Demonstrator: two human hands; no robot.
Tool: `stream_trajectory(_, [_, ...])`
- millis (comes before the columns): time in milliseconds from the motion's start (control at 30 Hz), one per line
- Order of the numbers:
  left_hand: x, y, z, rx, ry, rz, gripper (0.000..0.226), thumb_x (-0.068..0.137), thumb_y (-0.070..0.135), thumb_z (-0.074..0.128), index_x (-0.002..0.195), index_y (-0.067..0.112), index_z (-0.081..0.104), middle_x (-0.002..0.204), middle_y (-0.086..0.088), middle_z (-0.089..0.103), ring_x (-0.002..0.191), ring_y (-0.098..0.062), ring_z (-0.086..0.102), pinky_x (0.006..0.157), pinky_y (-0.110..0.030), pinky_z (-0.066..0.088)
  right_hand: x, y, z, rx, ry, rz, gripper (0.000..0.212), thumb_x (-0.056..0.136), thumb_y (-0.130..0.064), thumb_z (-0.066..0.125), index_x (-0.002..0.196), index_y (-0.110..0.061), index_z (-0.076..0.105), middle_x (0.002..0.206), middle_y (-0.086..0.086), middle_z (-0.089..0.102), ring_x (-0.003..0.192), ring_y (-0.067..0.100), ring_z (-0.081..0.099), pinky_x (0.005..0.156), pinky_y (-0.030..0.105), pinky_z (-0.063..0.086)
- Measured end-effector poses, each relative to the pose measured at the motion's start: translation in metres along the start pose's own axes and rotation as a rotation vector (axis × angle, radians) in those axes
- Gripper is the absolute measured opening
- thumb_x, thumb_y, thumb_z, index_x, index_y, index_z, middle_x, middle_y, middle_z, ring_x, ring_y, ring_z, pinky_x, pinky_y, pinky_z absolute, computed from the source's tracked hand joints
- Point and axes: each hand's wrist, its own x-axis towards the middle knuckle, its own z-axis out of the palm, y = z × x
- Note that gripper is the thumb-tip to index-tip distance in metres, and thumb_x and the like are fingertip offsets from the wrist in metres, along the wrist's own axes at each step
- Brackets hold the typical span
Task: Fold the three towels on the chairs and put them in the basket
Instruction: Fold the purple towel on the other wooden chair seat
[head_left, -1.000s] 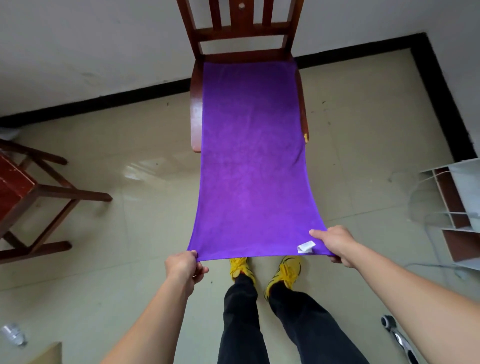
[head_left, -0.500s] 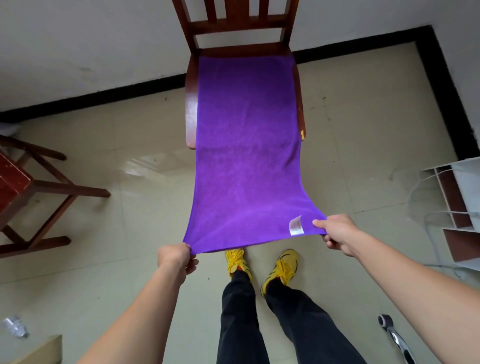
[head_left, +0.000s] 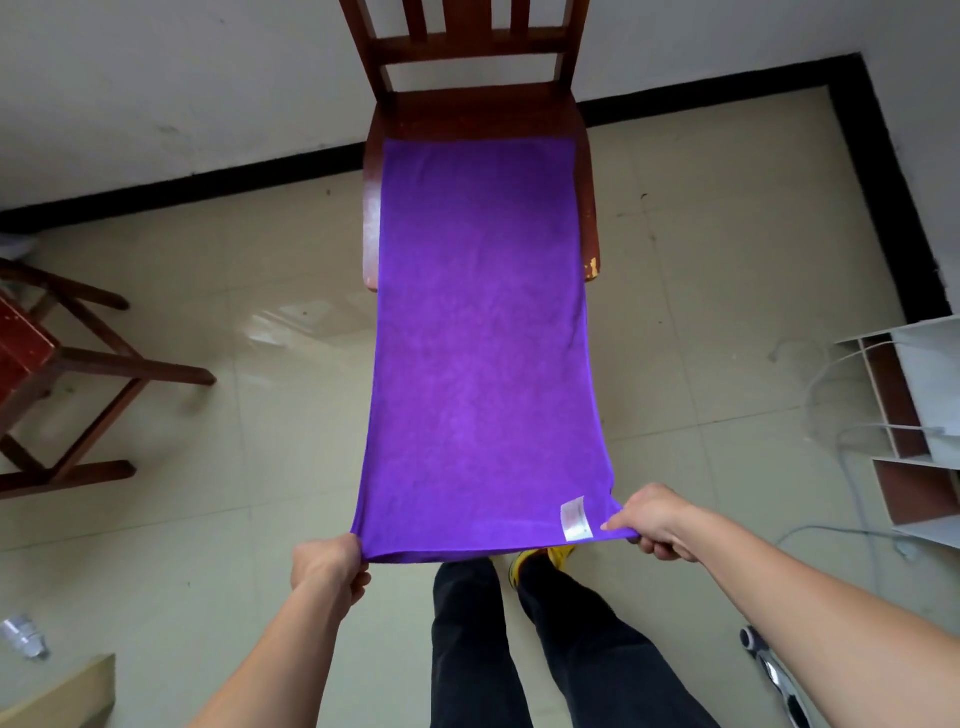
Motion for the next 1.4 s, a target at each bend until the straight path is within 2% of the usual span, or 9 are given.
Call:
stream_trajectory(300, [-0.016, 0.057, 0.011, -0.189, -0.102, 0.215, 0.016, 0.092, -0.003, 0.046, 0.1, 0.01, 0.05, 0.065, -0.013, 0.054, 0.047, -0.021, 0.05, 0.043, -0.022, 0.043, 0.009, -0.036, -0.03, 0.546, 0.203, -0.217, 0.015, 0.085, -0.015, 0.071, 0.088, -0.015, 0.057, 0.061, 0.005, 0.048, 0.035, 0.009, 0.035, 0.034, 0.013, 0.03])
stream_trajectory(467, [-0.037, 0.123, 0.014, -0.349, -0.238, 0.372, 0.018, 0.097, 0.0, 0.044, 0.09, 0.009, 0.058, 0.075, -0.011, 0.056, 0.034, -0.009, 0.056, 0.039, -0.015, 0.048, -0.01, -0.088, -0.077, 0.823, 0.227, -0.395, 0.005, 0.091, -0.011, 0.062, 0.092, -0.016, 0.064, 0.066, 0.002, 0.052, 0.031, 0.004, 0.036, 0.034, 0.013, 0.033])
stream_trajectory(567, [-0.046, 0.169, 0.014, -0.456, -0.314, 0.413, 0.018, 0.097, 0.0, 0.042, 0.104, 0.006, 0.058, 0.08, -0.011, 0.058, 0.057, -0.017, 0.061, 0.046, -0.016, 0.052, -0.022, -0.121, -0.107, 0.924, 0.192, -0.453, 0.009, 0.092, -0.011, 0.061, 0.084, -0.011, 0.065, 0.064, 0.003, 0.05, 0.036, 0.005, 0.04, 0.036, 0.015, 0.036])
stream_trajectory(800, [-0.047, 0.255, 0.014, -0.506, -0.41, 0.52, 0.016, 0.091, -0.007, 0.05, 0.082, 0.001, 0.06, 0.081, -0.014, 0.06, 0.072, -0.022, 0.062, 0.064, -0.022, 0.057, -0.037, -0.19, -0.158, 1.078, 0.147, -0.572, 0.012, 0.091, -0.004, 0.056, 0.085, -0.007, 0.066, 0.073, 0.007, 0.058, 0.052, 0.01, 0.053, 0.047, 0.02, 0.045])
stream_trajectory(933, [-0.025, 0.282, 0.024, -0.297, -0.412, 0.62, 0.014, 0.078, -0.006, 0.07, 0.088, -0.001, 0.063, 0.077, -0.012, 0.06, 0.07, -0.02, 0.057, 0.064, -0.02, 0.055, -0.028, -0.227, -0.169, 1.048, 0.109, -0.589, 0.036, 0.078, 0.017, 0.046, 0.105, 0.001, 0.063, 0.074, 0.01, 0.058, 0.069, 0.016, 0.057, 0.056, 0.024, 0.046])
stream_trajectory(1033, [0.0, 0.299, 0.034, 0.146, -0.274, 0.777, 0.02, 0.072, 0.001, 0.077, 0.089, 0.004, 0.067, 0.069, -0.008, 0.057, 0.062, -0.02, 0.049, 0.054, -0.026, 0.04, -0.003, -0.253, -0.164, 0.738, 0.287, -0.569, 0.043, 0.078, 0.018, 0.052, 0.114, -0.003, 0.062, 0.079, 0.012, 0.058, 0.066, 0.018, 0.054, 0.054, 0.022, 0.048])
stream_trajectory(1100, [0.014, 0.308, 0.039, 0.466, -0.136, 0.935, 0.003, 0.079, 0.006, 0.07, 0.078, 0.007, 0.067, 0.067, -0.013, 0.056, 0.065, -0.028, 0.052, 0.058, -0.029, 0.034, 0.021, -0.262, -0.161, 0.492, 0.48, -0.577, 0.027, 0.083, 0.005, 0.061, 0.106, -0.007, 0.068, 0.074, 0.007, 0.058, 0.057, 0.016, 0.051, 0.054, 0.022, 0.048])
stream_trajectory(1167, [0.026, 0.317, 0.042, 0.675, -0.093, 1.019, 0.017, 0.087, 0.011, 0.061, 0.071, 0.005, 0.062, 0.07, -0.024, 0.055, 0.077, -0.039, 0.057, 0.062, -0.031, 0.031, 0.04, -0.264, -0.162, 0.383, 0.595, -0.58, 0.008, 0.087, -0.011, 0.064, 0.09, -0.013, 0.072, 0.061, 0.0, 0.056, 0.055, 0.015, 0.048, 0.057, 0.029, 0.046])
stream_trajectory(1400, [0.083, 0.346, 0.08, 0.96, -0.142, 0.927, 0.024, 0.09, 0.016, 0.055, 0.102, 0.0, 0.067, 0.1, -0.026, 0.064, 0.096, -0.042, 0.058, 0.075, -0.035, 0.043, 0.103, -0.288, -0.156, -0.04, 0.635, -0.48, 0.031, 0.088, -0.027, 0.065, 0.059, -0.019, 0.059, 0.063, 0.004, 0.058, 0.07, 0.026, 0.055, 0.065, 0.031, 0.04])
